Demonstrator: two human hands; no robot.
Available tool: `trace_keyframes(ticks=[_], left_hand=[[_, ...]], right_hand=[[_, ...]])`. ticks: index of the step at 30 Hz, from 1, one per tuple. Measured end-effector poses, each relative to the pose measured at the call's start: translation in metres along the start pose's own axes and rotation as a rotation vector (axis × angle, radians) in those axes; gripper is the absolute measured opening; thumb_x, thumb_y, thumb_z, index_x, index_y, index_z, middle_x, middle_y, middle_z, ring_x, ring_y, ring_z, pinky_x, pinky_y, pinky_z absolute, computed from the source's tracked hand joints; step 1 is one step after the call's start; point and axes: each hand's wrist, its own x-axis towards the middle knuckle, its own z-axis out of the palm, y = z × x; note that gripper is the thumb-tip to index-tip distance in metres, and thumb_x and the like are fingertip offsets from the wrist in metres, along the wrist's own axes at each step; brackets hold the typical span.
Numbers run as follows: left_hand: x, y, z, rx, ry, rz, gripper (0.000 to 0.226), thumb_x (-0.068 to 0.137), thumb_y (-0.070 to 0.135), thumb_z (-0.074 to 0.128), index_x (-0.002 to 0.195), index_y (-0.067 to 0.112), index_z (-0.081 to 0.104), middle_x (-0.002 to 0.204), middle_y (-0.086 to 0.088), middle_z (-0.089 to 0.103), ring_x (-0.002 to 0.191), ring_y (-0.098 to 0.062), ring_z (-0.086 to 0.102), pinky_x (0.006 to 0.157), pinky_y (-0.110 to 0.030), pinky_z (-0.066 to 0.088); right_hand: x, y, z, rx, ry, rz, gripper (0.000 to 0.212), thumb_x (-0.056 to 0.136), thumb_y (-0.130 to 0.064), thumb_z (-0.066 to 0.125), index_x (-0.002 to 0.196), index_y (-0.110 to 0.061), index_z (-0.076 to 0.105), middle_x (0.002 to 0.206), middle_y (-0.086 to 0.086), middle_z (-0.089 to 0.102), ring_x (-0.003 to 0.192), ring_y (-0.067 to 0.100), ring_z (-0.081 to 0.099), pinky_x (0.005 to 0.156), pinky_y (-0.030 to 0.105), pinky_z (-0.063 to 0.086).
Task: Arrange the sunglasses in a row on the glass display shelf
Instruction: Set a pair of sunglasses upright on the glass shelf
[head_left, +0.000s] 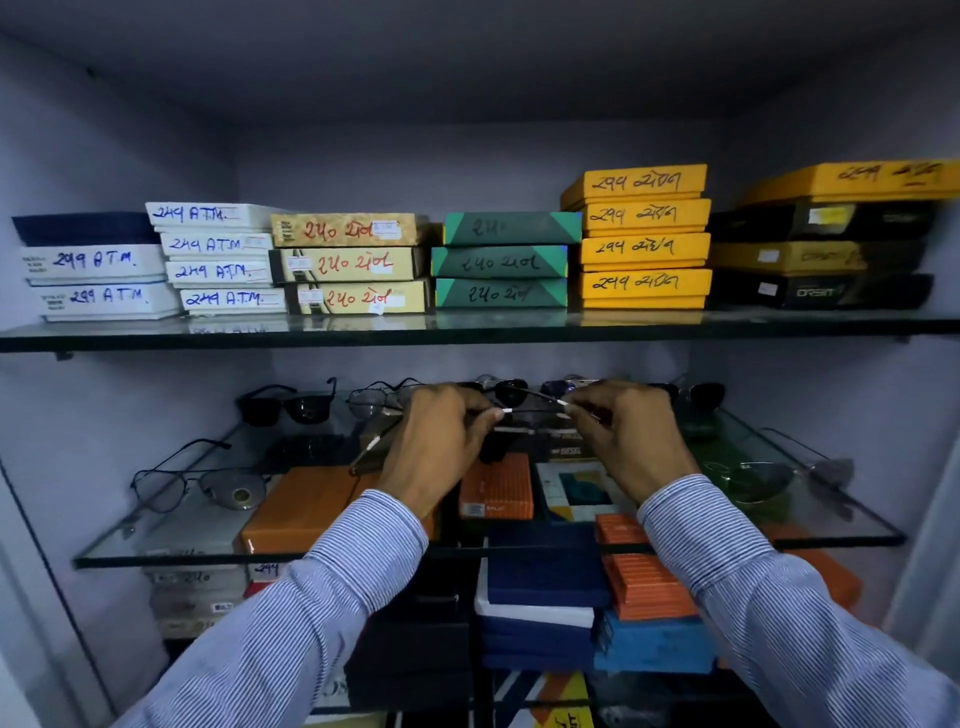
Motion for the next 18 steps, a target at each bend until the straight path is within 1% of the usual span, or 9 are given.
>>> trace_keyframes(ticks=[2,5,9,12,14,15,16,17,18], left_hand=[[0.001,0.006,-0.001,0.000,-0.062,0.010,0.020,0.091,0.034,0.073,0.099,0.018,0.083,0.081,0.007,0.072,0.064,0.005,0.057,0.064,-0.013,0.044],[0.000,0.018,-0.001,-0.001,-0.103,-0.005,0.021,0.089,0.036,0.075,0.092,0.018,0.083,0.082,0.004,0.077,0.068,-0.003,0.066,0.070,-0.025,0.059],[-0.004,0.030,0.002,0.017,-0.088,-0.053,0.020,0.090,0.031,0.076,0.077,0.017,0.082,0.065,0.006,0.073,0.055,-0.002,0.066,0.059,-0.024,0.060],[-0.005,0.036,0.003,-0.014,-0.075,-0.146,0.023,0.087,0.026,0.079,0.067,0.015,0.078,0.061,0.004,0.073,0.055,-0.006,0.070,0.056,-0.019,0.060],[-0.006,0.042,0.005,-0.025,-0.057,-0.217,0.028,0.085,0.023,0.081,0.059,0.017,0.072,0.056,0.006,0.068,0.053,-0.005,0.067,0.047,-0.006,0.048],[-0.007,0.046,0.007,-0.038,-0.040,-0.251,0.031,0.083,0.021,0.082,0.056,0.019,0.068,0.054,0.008,0.064,0.051,-0.001,0.062,0.044,-0.004,0.043],[-0.007,0.050,0.009,-0.056,-0.026,-0.286,0.032,0.083,0.020,0.082,0.055,0.020,0.066,0.054,0.010,0.062,0.051,0.002,0.059,0.044,-0.004,0.041],[-0.007,0.053,0.010,-0.076,-0.019,-0.320,0.032,0.082,0.020,0.083,0.055,0.019,0.065,0.056,0.010,0.062,0.053,0.003,0.058,0.049,-0.004,0.041],[-0.007,0.057,0.012,-0.096,-0.019,-0.353,0.031,0.082,0.020,0.083,0.056,0.019,0.066,0.058,0.009,0.063,0.055,0.002,0.058,0.057,-0.008,0.047]], right_hand=[[-0.002,0.006,-0.009,0.014,-0.005,0.050,0.016,0.087,-0.014,0.072,0.100,-0.011,0.080,0.093,0.007,0.078,0.074,0.012,0.064,0.075,0.023,0.051],[-0.007,0.013,-0.017,0.045,-0.030,0.173,0.016,0.087,-0.016,0.072,0.100,-0.014,0.080,0.091,0.003,0.079,0.070,0.005,0.061,0.069,0.015,0.046],[-0.011,0.017,-0.024,0.063,-0.033,0.299,0.011,0.083,-0.014,0.073,0.091,-0.014,0.081,0.079,0.001,0.077,0.065,0.006,0.066,0.067,0.021,0.054],[-0.010,0.022,-0.030,0.023,-0.023,0.379,0.004,0.077,-0.015,0.077,0.079,-0.015,0.081,0.068,0.001,0.074,0.060,0.008,0.067,0.067,0.028,0.061],[-0.008,0.026,-0.035,-0.046,-0.022,0.436,0.004,0.073,-0.017,0.077,0.073,-0.015,0.081,0.065,0.005,0.073,0.060,0.016,0.067,0.067,0.031,0.062],[-0.007,0.028,-0.037,-0.073,-0.022,0.461,0.005,0.071,-0.018,0.077,0.072,-0.014,0.080,0.065,0.007,0.073,0.061,0.020,0.067,0.067,0.033,0.062],[-0.006,0.030,-0.040,-0.090,-0.025,0.482,0.006,0.069,-0.019,0.077,0.070,-0.013,0.080,0.065,0.009,0.072,0.061,0.023,0.067,0.067,0.035,0.062],[-0.005,0.032,-0.042,-0.100,-0.032,0.502,0.008,0.067,-0.020,0.078,0.068,-0.012,0.079,0.066,0.011,0.072,0.062,0.026,0.067,0.068,0.036,0.062],[-0.004,0.034,-0.044,-0.108,-0.046,0.522,0.010,0.067,-0.020,0.078,0.066,-0.011,0.078,0.066,0.012,0.072,0.063,0.027,0.067,0.069,0.038,0.062]])
